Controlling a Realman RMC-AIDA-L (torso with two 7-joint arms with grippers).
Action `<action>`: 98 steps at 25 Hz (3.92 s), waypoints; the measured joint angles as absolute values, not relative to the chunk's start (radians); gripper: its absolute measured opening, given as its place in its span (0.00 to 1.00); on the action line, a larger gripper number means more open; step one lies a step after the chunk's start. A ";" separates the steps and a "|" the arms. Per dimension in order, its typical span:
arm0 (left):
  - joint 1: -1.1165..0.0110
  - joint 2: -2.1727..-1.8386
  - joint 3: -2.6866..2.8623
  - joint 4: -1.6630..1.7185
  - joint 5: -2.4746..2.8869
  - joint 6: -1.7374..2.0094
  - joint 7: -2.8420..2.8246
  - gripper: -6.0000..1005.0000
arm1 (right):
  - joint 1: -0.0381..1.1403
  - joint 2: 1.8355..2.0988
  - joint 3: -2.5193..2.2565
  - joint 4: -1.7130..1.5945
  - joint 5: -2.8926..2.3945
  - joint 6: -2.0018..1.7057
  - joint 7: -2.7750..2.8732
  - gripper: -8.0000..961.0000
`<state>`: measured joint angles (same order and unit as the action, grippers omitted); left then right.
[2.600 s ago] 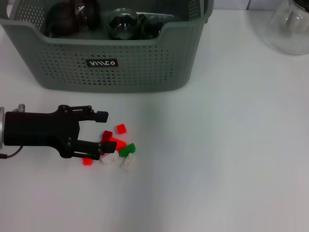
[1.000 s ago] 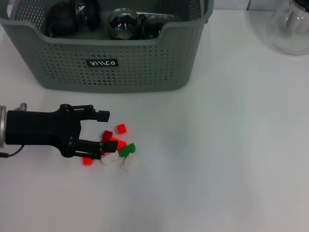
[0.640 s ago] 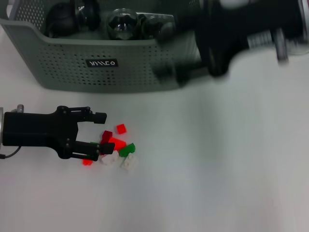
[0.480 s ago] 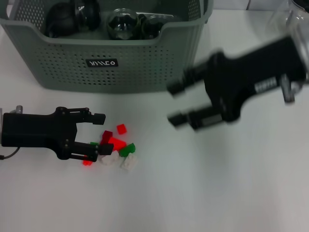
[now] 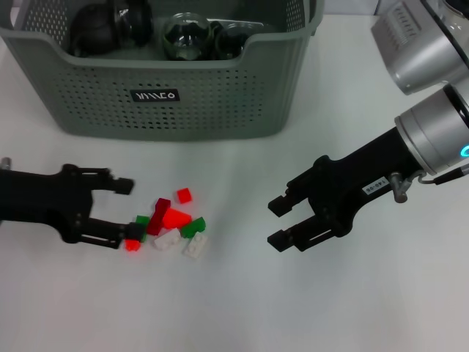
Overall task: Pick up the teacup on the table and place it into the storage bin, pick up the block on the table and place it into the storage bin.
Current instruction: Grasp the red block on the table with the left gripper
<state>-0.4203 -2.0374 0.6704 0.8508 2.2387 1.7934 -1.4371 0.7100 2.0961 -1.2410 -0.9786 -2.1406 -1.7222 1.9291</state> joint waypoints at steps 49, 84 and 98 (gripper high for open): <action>-0.493 -2.175 1.596 1.451 2.822 1.726 -2.875 0.80 | 0.593 2.057 -1.058 -0.858 -2.128 -1.737 1.589 0.64; -0.492 -2.177 1.657 1.378 2.844 1.645 -2.933 0.48 | 0.597 2.056 -1.048 -0.834 -2.129 -1.708 1.560 0.63; -0.499 -2.177 1.650 1.377 2.845 1.644 -2.934 0.38 | 0.600 2.055 -1.048 -0.834 -2.129 -1.697 1.559 0.63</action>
<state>-0.4993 -2.1767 1.6497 1.3768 2.8450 1.6440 -2.9345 0.6003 2.0554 -1.0477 -0.8344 -2.1292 -1.6966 1.5594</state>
